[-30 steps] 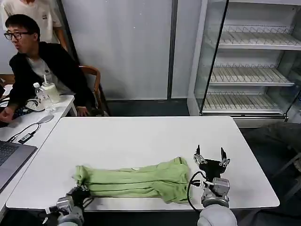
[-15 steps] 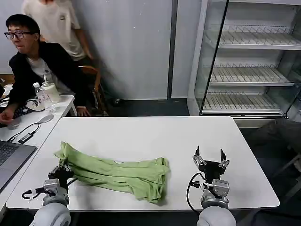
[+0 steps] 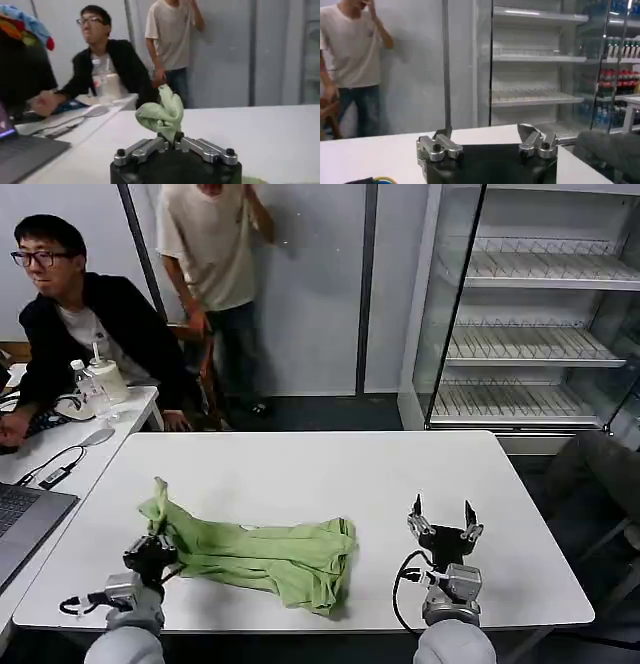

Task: Fold and organize the clothes.

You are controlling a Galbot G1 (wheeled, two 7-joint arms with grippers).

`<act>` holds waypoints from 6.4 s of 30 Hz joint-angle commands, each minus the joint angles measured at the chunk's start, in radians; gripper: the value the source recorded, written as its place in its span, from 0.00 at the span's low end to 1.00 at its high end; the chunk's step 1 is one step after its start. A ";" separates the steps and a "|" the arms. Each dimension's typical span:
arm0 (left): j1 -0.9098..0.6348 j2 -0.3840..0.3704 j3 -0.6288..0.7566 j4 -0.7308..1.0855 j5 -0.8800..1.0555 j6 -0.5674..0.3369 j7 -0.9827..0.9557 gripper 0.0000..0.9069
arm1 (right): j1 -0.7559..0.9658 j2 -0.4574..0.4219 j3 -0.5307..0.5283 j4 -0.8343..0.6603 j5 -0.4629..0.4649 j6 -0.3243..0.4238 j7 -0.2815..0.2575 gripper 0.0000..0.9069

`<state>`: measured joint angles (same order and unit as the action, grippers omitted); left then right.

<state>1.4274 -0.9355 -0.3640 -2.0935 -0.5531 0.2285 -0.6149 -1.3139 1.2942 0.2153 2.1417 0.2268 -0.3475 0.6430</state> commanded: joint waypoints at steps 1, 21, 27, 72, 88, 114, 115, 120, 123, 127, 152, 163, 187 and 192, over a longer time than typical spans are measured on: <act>0.017 -0.045 0.074 -0.124 -0.007 -0.009 0.025 0.02 | -0.001 0.001 -0.002 -0.002 -0.002 0.001 0.001 1.00; -0.051 -0.195 0.246 -0.094 0.004 -0.033 0.081 0.02 | -0.005 -0.002 0.000 0.011 -0.005 -0.004 0.005 1.00; -0.047 -0.235 0.280 -0.067 0.036 -0.045 0.088 0.02 | -0.003 -0.003 0.002 0.013 -0.004 -0.004 0.005 1.00; -0.093 -0.364 0.377 0.023 0.141 -0.156 0.149 1.00 | 0.010 0.007 -0.009 0.005 -0.001 0.002 0.002 1.00; -0.066 -0.055 0.062 -0.070 0.062 -0.086 0.111 1.00 | 0.047 0.005 -0.019 0.000 0.007 -0.017 0.002 1.00; -0.035 -0.094 0.138 0.084 -0.338 -0.079 0.055 1.00 | 0.022 -0.001 0.000 0.003 0.012 -0.005 -0.003 1.00; -0.034 -0.097 0.140 0.084 -0.338 -0.079 0.055 1.00 | 0.022 -0.001 0.000 0.003 0.012 -0.003 -0.003 1.00; -0.032 -0.112 0.157 0.071 -0.324 -0.075 0.056 1.00 | 0.027 0.003 -0.003 -0.002 0.011 -0.003 -0.002 1.00; -0.033 -0.115 0.172 0.071 -0.309 -0.074 0.062 1.00 | 0.028 0.006 -0.007 -0.003 0.010 -0.003 -0.002 1.00; -0.036 -0.117 0.183 0.091 -0.303 -0.075 0.066 1.00 | 0.029 0.006 -0.007 -0.002 0.010 -0.003 -0.002 1.00; -0.027 -0.125 0.216 0.136 -0.245 -0.116 0.064 0.02 | 0.034 0.009 -0.012 -0.003 0.009 -0.004 0.000 1.00; -0.043 -0.112 0.182 0.133 -0.246 -0.120 0.059 0.02 | 0.035 0.010 -0.016 0.001 0.009 -0.008 0.001 1.00; -0.362 0.219 0.010 0.397 -0.158 -0.195 0.101 0.02 | 0.016 0.016 -0.012 0.001 0.008 0.019 -0.004 1.00; -0.431 0.313 0.029 0.407 -0.157 -0.202 0.120 0.02 | 0.011 0.019 -0.011 -0.001 0.008 0.027 -0.006 1.00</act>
<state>1.1508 -0.8018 -0.3234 -1.7827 -0.7227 0.0465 -0.5158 -1.3004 1.3114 0.2031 2.1423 0.2351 -0.3268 0.6375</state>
